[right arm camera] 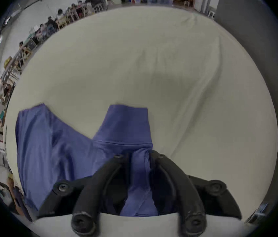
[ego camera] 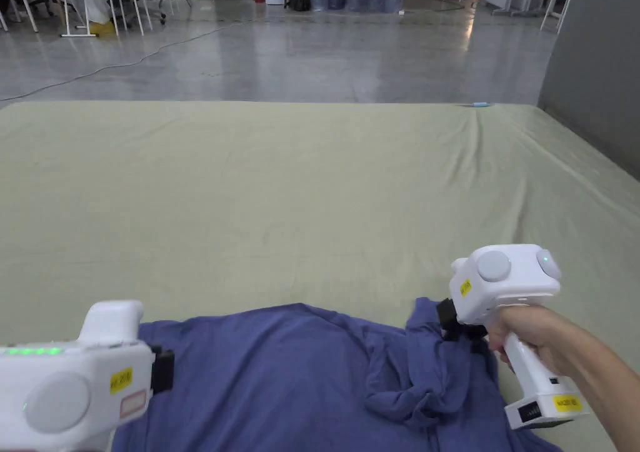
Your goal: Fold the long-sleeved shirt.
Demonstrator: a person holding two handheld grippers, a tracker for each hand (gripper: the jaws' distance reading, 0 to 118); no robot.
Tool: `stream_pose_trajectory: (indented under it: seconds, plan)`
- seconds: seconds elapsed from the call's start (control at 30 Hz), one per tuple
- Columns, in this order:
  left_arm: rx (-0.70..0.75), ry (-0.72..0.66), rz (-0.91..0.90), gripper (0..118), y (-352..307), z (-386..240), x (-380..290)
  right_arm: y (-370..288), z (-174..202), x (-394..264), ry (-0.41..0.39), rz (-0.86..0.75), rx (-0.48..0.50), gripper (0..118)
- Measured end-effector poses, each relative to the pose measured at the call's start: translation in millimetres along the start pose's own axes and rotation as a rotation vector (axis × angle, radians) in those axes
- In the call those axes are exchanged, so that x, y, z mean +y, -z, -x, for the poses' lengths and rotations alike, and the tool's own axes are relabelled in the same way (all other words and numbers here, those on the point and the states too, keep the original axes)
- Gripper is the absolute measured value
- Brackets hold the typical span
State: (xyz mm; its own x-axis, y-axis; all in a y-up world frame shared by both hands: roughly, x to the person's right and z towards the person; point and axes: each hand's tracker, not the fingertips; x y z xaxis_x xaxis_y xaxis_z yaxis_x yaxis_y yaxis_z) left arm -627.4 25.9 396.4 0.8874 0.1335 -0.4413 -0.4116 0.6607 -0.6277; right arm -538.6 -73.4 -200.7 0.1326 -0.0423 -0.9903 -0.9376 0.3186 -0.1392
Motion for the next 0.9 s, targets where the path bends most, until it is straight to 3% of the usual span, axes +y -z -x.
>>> stream_pose_trajectory:
  seconds: [0.07,0.1,0.17,0.2,0.4,0.43,0.47,0.53,0.57,0.6,0.7,0.73,0.9]
  plan:
    - [0.028,-0.052,0.010,0,6,29,-5,8,0,-1,-0.013,-0.037,-0.007,12]
    - [0.032,-0.077,0.026,23,11,48,-6,7,2,-2,-0.017,-0.039,-0.010,9]
    - [0.107,-0.120,0.060,93,12,73,-7,0,7,-8,-0.035,-0.049,-0.019,8]
    - [0.137,-0.128,0.097,107,17,98,-7,1,8,-9,-0.036,-0.048,-0.022,8]
    - [0.243,-0.176,0.236,103,46,162,-15,6,5,-7,-0.064,-0.038,-0.030,8]
    - [0.244,-0.184,0.226,98,52,167,-20,6,4,-5,-0.074,-0.037,-0.031,8]
    - [0.242,-0.188,0.221,90,28,117,-14,6,5,-5,-0.079,-0.037,-0.032,8]
    - [0.239,-0.185,0.190,79,34,103,-18,7,6,-8,-0.086,-0.041,-0.036,8]
    - [0.263,-0.156,0.174,59,30,96,-10,7,7,-6,-0.088,-0.043,-0.036,8]
    - [0.241,-0.122,0.159,2,26,100,-6,6,6,-7,-0.088,-0.045,-0.036,8]
    - [0.181,-0.078,0.074,0,20,84,8,-3,5,-6,-0.087,-0.079,-0.027,7]
    - [0.178,-0.062,0.085,0,25,107,9,-12,4,-8,-0.097,-0.118,-0.013,7]
    - [0.097,-0.008,-0.044,0,-24,75,25,-85,-1,-29,-0.076,-0.295,0.098,7]
